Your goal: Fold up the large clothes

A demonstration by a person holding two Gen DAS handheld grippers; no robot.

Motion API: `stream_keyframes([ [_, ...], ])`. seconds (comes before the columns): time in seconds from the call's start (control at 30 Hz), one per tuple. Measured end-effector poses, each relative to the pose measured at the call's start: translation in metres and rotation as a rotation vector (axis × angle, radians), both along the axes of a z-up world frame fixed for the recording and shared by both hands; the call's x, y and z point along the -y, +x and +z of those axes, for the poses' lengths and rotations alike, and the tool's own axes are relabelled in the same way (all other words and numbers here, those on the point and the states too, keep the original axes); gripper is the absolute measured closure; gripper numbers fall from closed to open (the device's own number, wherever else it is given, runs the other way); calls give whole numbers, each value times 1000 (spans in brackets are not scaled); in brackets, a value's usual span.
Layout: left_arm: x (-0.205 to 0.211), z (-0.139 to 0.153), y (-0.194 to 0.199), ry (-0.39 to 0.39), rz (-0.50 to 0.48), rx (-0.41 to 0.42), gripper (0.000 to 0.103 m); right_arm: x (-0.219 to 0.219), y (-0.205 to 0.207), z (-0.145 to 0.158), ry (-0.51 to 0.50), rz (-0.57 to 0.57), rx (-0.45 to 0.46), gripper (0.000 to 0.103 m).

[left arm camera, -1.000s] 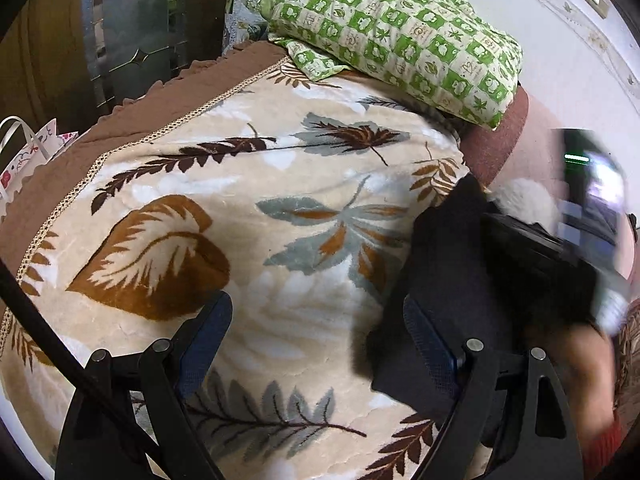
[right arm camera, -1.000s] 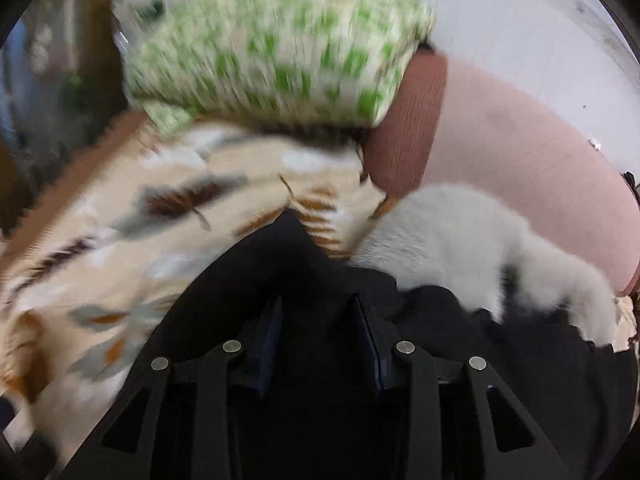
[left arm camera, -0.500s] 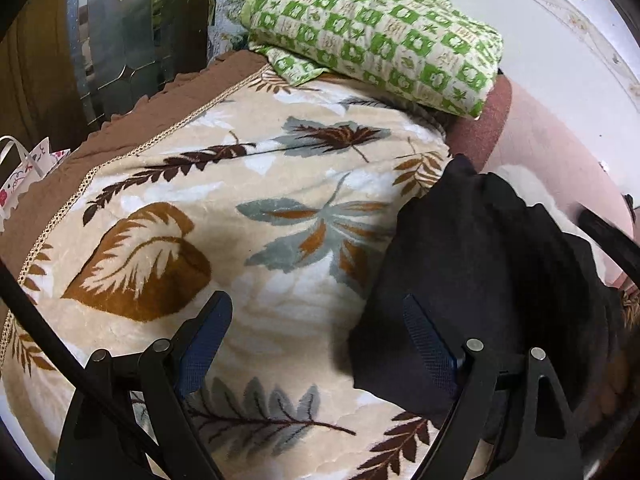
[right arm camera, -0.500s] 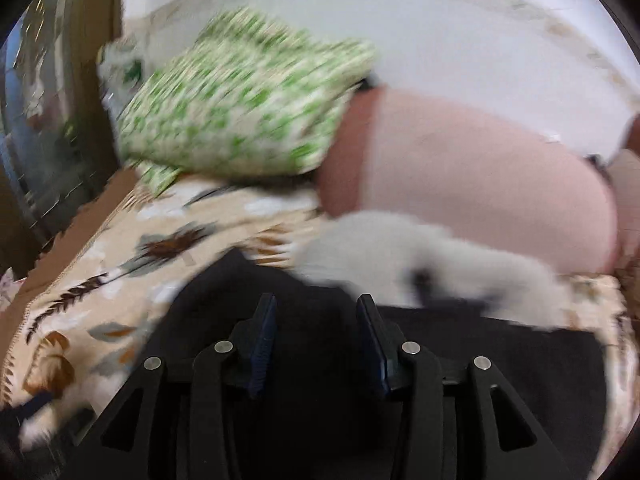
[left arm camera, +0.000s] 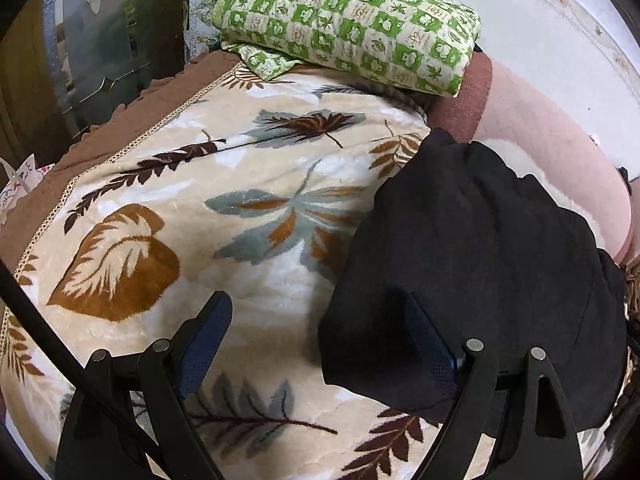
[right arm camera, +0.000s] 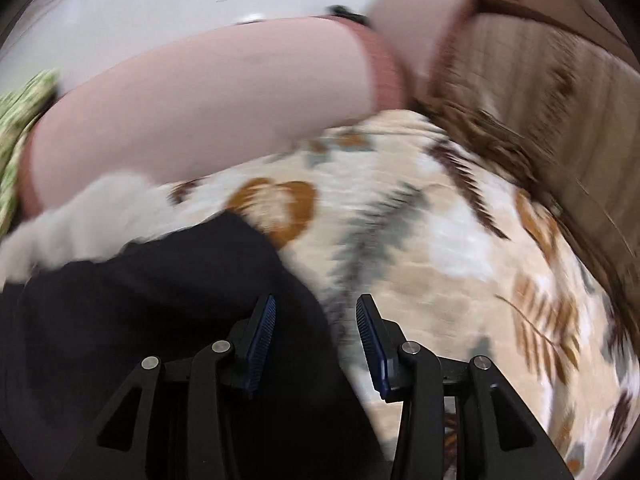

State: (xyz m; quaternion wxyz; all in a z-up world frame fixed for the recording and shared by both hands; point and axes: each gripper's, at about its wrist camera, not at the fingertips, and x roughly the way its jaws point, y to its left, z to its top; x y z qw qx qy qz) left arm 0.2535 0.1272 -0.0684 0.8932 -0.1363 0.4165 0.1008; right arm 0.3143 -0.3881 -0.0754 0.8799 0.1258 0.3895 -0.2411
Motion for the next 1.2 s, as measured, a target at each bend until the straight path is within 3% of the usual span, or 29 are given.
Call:
stream_keyframes([
  [0.2,-2,1,0,0,0,7,16,-20,-44,39,6,81,114,56],
  [0.27,-7,2,-1,-23,3,13,16,-38,-65,47,45,156,157,46],
  [0.33,-15,4,-2,-54,7,18,16,-57,-87,49,85,214,187,29],
  [0.47,-31,7,-3,-123,21,39,16,-79,-121,28,183,305,193,23],
  [0.57,-48,4,1,-208,28,43,16,-78,-141,6,299,328,190,17],
  [0.73,-66,-20,10,-492,-46,-6,16,-58,-159,-29,478,293,215,11],
  [0.8,-65,-29,13,-563,-76,-20,16,-49,-158,-40,518,274,220,10],
  [0.97,-49,-51,24,-653,-129,-79,16,-26,-143,-66,625,235,229,8],
  [1.2,-28,-73,52,-845,-254,-56,9,-5,-119,-82,789,263,317,3],
])
